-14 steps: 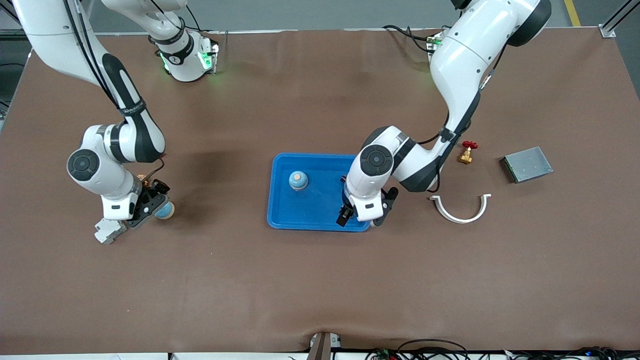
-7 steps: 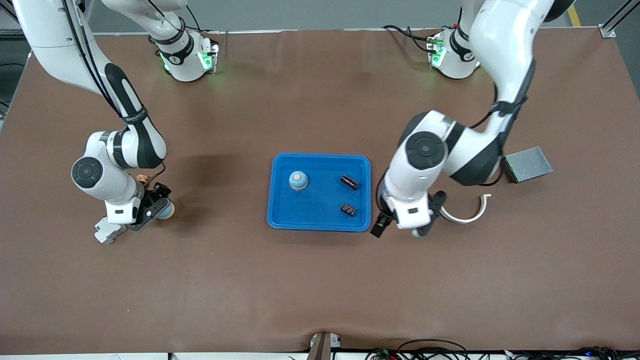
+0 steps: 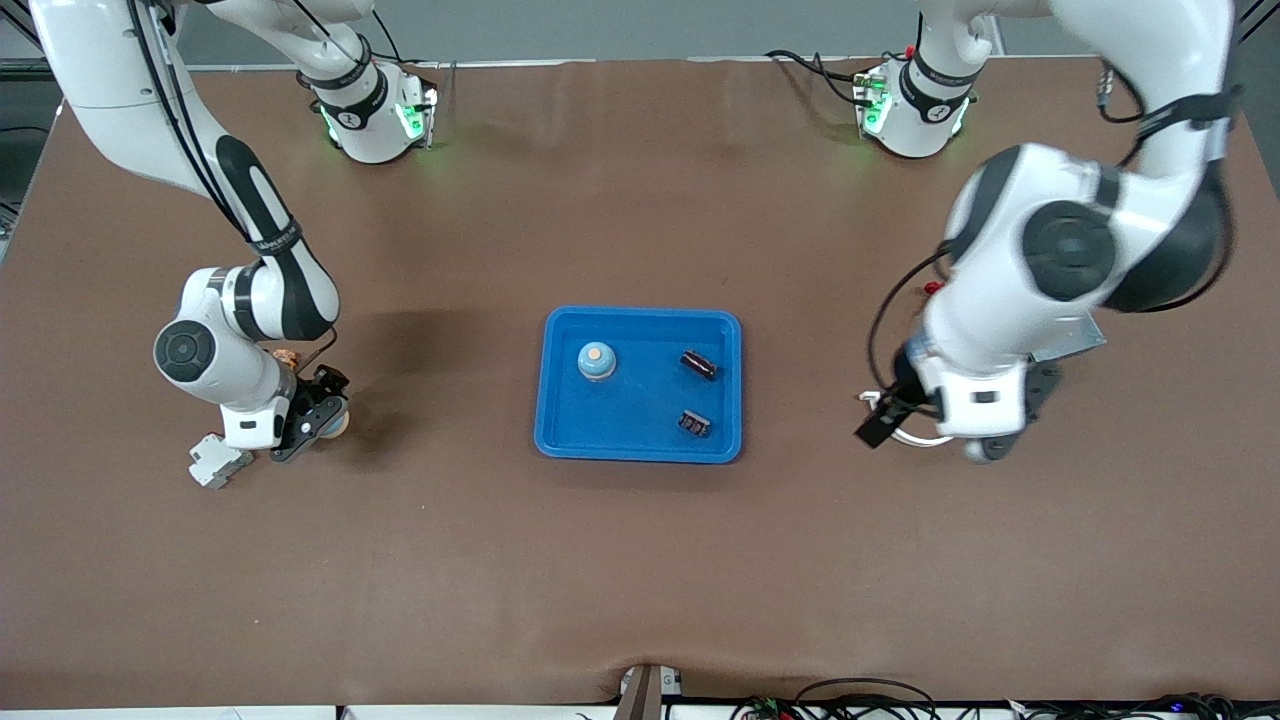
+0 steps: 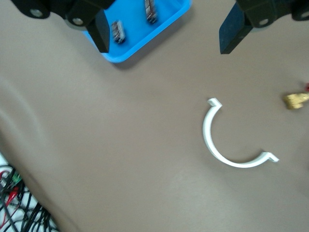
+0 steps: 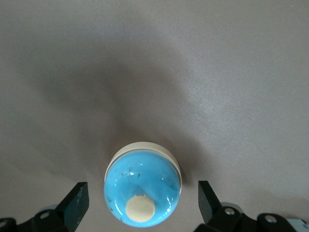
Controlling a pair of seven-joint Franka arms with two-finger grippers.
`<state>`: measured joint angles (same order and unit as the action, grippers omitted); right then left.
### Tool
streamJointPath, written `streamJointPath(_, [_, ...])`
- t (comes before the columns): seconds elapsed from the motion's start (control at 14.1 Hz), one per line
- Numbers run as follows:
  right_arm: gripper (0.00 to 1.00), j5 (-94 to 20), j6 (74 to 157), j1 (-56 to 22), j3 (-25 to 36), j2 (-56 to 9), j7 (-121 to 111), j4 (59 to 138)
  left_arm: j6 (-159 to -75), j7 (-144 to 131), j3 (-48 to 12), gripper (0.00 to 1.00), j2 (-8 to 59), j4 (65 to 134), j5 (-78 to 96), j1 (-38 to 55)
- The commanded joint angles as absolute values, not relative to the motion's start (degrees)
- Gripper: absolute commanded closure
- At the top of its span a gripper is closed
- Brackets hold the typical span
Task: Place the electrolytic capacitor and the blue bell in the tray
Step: 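Grasp the second blue bell with the right gripper while the left gripper retracts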
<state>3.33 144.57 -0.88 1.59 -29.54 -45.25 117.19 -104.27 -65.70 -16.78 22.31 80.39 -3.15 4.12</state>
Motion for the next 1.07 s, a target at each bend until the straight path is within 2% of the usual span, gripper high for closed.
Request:
streamJointPath(0.0, [0.00,2.20,144.05,0.35,0.44,-30.50,-46.23,116.19,-102.31,-57.06,-17.14,0.00,18.46,81.83,0.88,-1.13])
streamJointPath(0.36, [0.00,2.20,144.14,0.44,0.44,-30.85,-46.23,116.19,-96.61,-45.11,-16.70,0.00,15.12,81.83,0.18,-6.58])
streamJointPath(0.78, [0.82,2.20,143.96,0.35,0.44,-30.85,-46.23,116.10,-91.50,-28.66,-16.44,0.00,10.02,81.74,-0.09,-10.02])
streamJointPath(0.85, [0.93,2.20,143.96,0.35,0.44,-30.76,-46.14,116.10,-90.28,-28.57,-16.70,0.00,10.02,81.65,-0.09,-10.72])
streamJointPath(0.99, [0.96,2.11,143.53,0.35,0.44,-30.67,-45.79,115.58,-89.65,-28.48,-16.70,0.00,9.93,81.65,-0.18,-12.21])
